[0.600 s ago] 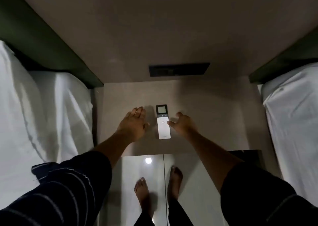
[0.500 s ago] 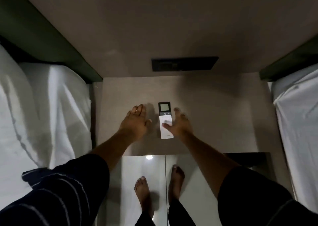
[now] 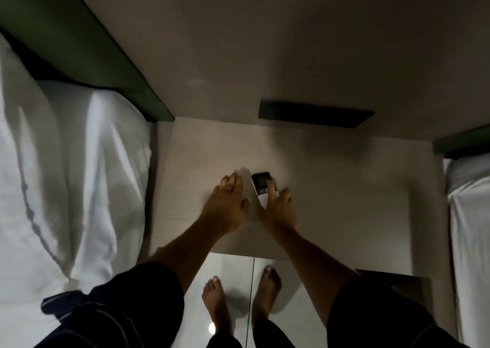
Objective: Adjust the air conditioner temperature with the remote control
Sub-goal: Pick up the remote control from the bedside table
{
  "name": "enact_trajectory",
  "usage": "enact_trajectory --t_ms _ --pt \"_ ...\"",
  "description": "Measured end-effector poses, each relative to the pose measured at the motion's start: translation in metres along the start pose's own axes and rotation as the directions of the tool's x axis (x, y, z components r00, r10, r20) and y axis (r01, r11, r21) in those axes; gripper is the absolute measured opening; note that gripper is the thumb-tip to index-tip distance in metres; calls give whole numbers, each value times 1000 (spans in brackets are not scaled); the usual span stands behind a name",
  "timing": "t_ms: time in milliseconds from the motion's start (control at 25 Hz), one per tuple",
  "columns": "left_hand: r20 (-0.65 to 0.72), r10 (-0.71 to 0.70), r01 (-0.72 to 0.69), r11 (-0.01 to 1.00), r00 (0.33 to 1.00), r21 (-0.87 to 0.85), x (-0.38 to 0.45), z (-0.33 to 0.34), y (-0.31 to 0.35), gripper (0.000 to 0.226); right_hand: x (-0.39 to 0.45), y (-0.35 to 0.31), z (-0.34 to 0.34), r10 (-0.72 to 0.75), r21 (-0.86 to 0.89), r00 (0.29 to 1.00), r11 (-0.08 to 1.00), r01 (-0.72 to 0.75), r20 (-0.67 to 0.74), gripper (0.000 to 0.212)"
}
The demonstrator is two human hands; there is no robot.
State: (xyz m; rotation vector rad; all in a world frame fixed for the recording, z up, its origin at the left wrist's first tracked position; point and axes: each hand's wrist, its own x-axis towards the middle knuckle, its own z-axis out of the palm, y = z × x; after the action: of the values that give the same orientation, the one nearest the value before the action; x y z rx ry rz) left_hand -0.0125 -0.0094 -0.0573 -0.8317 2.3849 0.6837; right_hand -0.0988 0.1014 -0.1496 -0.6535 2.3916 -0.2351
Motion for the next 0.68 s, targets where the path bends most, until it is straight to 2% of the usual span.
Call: enact_trajectory --t_ms 80,160,280,360,480,600,680 --pt "34 -9 9 1000 999 18 -23 -28 1 68 -19 -16 -29 -63 -19 998 998 63 7 72" --pt "13 -35 35 998 999 43 -50 -70 -2 68 -45 -44 -65 -137 -59 990 989 138 16 69" --pt "-81 -57 67 990 995 128 -94 -157 -21 67 -86 -105 -132 -268 -47 962 963 265 -45 64" --pt "-188 -103 132 980 977 146 -136 -226 -42 66 -119 -159 -181 -389 -36 916 921 388 -101 60" --pt "-365 -159 227 962 918 153 -218 -320 -65 66 -169 -241 -252 -575 -57 795 815 576 -191 53" --pt "-513 -229 351 924 828 155 -312 -391 -74 66 -223 -316 -311 -717 -96 653 688 719 -244 51" --pt "-609 -300 468 873 735 135 -397 -426 -78 67 -275 -365 -342 -822 -120 513 552 825 -249 54"
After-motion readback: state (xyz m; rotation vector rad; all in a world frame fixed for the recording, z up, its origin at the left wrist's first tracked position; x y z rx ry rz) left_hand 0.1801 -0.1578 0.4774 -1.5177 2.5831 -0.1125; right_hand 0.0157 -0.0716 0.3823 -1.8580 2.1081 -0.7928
